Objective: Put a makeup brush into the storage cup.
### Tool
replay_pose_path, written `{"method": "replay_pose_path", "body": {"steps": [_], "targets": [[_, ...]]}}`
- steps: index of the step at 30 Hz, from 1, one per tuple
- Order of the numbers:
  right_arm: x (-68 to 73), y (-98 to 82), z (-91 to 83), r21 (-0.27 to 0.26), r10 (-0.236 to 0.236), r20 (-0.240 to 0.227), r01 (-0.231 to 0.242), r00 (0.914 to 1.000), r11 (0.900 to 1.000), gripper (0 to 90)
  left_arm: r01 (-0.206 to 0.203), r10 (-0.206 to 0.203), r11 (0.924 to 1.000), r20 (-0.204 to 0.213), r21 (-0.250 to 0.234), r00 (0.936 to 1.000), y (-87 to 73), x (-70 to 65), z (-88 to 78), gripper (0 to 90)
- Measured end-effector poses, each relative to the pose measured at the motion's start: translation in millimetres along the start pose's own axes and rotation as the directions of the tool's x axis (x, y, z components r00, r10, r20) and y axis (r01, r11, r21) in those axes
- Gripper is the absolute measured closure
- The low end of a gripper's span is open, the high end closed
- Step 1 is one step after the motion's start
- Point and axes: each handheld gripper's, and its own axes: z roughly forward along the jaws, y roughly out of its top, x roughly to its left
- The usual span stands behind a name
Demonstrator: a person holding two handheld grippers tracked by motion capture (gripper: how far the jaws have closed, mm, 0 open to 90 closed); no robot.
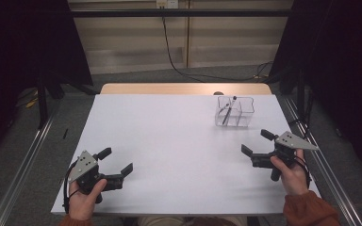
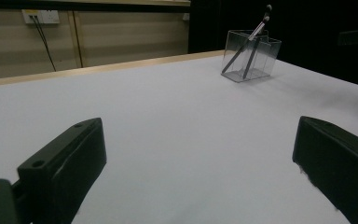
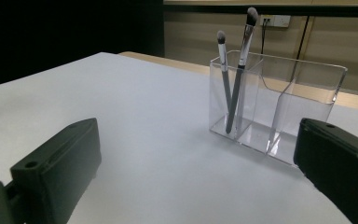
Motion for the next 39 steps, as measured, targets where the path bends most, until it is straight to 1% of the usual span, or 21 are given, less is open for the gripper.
{"method": "replay_pose_path", "body": {"steps": [5,6,7,9,12,16,18,19,22,23,25,26,27,28,30,32,33,34,35,36,39], "targets": [[2.2,-2.7,-10.2,-0.014,0.004,0.000,-0.004,1.0000,1.000,0.0,0.001,-0.001,1.0000,0.005,-0.001,1.0000,-0.5,0.7,-2.4,2.8],[2.8,-3.7,-11.7,-0.014,0.009,0.000,-0.009,1.0000,1.000,0.0,0.003,-0.003,1.0000,0.001,-0.004,1.0000,-0.7,0.7,-3.3,2.8],[3.1,-4.8,-13.5,-0.012,0.002,0.007,-0.002,1.0000,1.000,0.0,0.001,-0.001,1.0000,0.000,-0.007,1.0000,-0.7,1.2,-4.1,2.8],[2.8,-6.5,-16.9,-0.011,-0.002,0.005,0.002,1.0000,1.000,0.0,0.003,-0.003,0.9999,-0.003,-0.009,1.0000,-1.2,2.3,-5.8,2.8],[3.0,-8.0,-22.1,-0.018,0.003,0.015,-0.003,0.9999,1.000,0.0,0.010,-0.010,0.9999,-0.008,-0.008,0.9999,-2.2,3.1,-7.9,2.8],[2.5,-9.3,-29.9,-0.027,0.005,0.021,-0.004,0.9998,1.000,0.1,-0.002,0.002,1.0000,-0.006,-0.008,1.0000,-1.9,2.2,-10.4,2.8],[2.7,-10.7,-34.1,-0.031,-0.001,0.032,0.002,0.9995,1.000,0.2,0.003,-0.003,1.0000,-0.005,-0.009,1.0000,-2.2,1.8,-11.3,2.8],[3.1,-11.3,-35.7,-0.032,-0.012,0.033,0.013,0.9994,0.999,0.2,0.002,-0.003,1.0000,-0.009,-0.007,1.0000,-2.3,2.1,-12.0,2.8],[4.2,-14.3,-39.3,-0.023,-0.013,0.028,0.014,0.9995,1.000,0.0,0.008,-0.008,0.9999,-0.018,-0.008,0.9998,-2.8,1.8,-14.8,2.8],[4.6,-15.6,-40.3,-0.023,-0.015,0.032,0.016,0.9994,1.000,0.0,0.017,-0.018,0.9998,-0.025,-0.008,0.9995,-3.5,1.1,-16.2,2.8],[5.6,-17.8,-42.6,-0.019,-0.010,0.035,0.011,0.9993,1.000,0.1,0.021,-0.021,0.9997,-0.024,-0.011,0.9995,-4.5,0.9,-19.1,2.8],[6.3,-18.3,-44.0,-0.026,-0.021,0.036,0.022,0.9991,0.999,0.0,0.020,-0.020,0.9997,-0.027,-0.011,0.9994,-4.2,1.3,-19.0,2.8],[6.7,-18.2,-45.0,-0.034,-0.026,0.033,0.027,0.9991,0.999,0.0,0.018,-0.018,0.9998,-0.027,-0.013,0.9995,-3.8,1.1,-18.5,2.8],[7.2,-17.8,-45.6,-0.036,-0.020,0.031,0.021,0.9993,0.999,0.0,0.011,-0.011,0.9999,-0.023,-0.011,0.9997,-3.7,0.5,-18.0,2.8],[7.2,-18.2,-46.6,-0.035,-0.022,0.034,0.023,0.9992,0.999,0.0,-0.001,0.001,1.0000,-0.014,-0.005,0.9999,-3.7,0.2,-17.4,2.8],[6.8,-19.4,-46.7,-0.036,-0.011,0.029,0.012,0.9995,0.999,0.0,0.002,-0.002,0.9999,-0.014,-0.011,0.9999,-3.3,0.5,-17.8,2.8],[7.5,-19.7,-46.3,-0.032,-0.009,0.029,0.010,0.9995,0.999,0.0,0.002,-0.002,0.9999,-0.017,-0.012,0.9998,-3.3,0.9,-18.2,2.8],[7.3,-20.2,-46.0,-0.030,-0.018,0.028,0.019,0.9994,0.999,0.0,0.003,-0.003,0.9999,-0.021,-0.014,0.9998,-3.2,0.8,-18.5,2.8],[7.4,-20.3,-45.7,-0.031,-0.015,0.024,0.016,0.9996,0.999,0.0,-0.001,0.001,0.9999,-0.026,-0.011,0.9997,-2.9,0.8,-18.9,2.8],[7.8,-20.3,-45.2,-0.032,-0.008,0.022,0.009,0.9997,0.999,0.0,0.004,-0.005,0.9998,-0.031,-0.017,0.9995,-2.5,0.2,-19.2,2.8],[7.0,-20.9,-44.6,-0.029,-0.009,0.014,0.010,0.9999,1.000,0.0,-0.008,0.008,0.9999,-0.023,-0.015,0.9997,-2.2,-0.4,-18.0,2.8]]}}
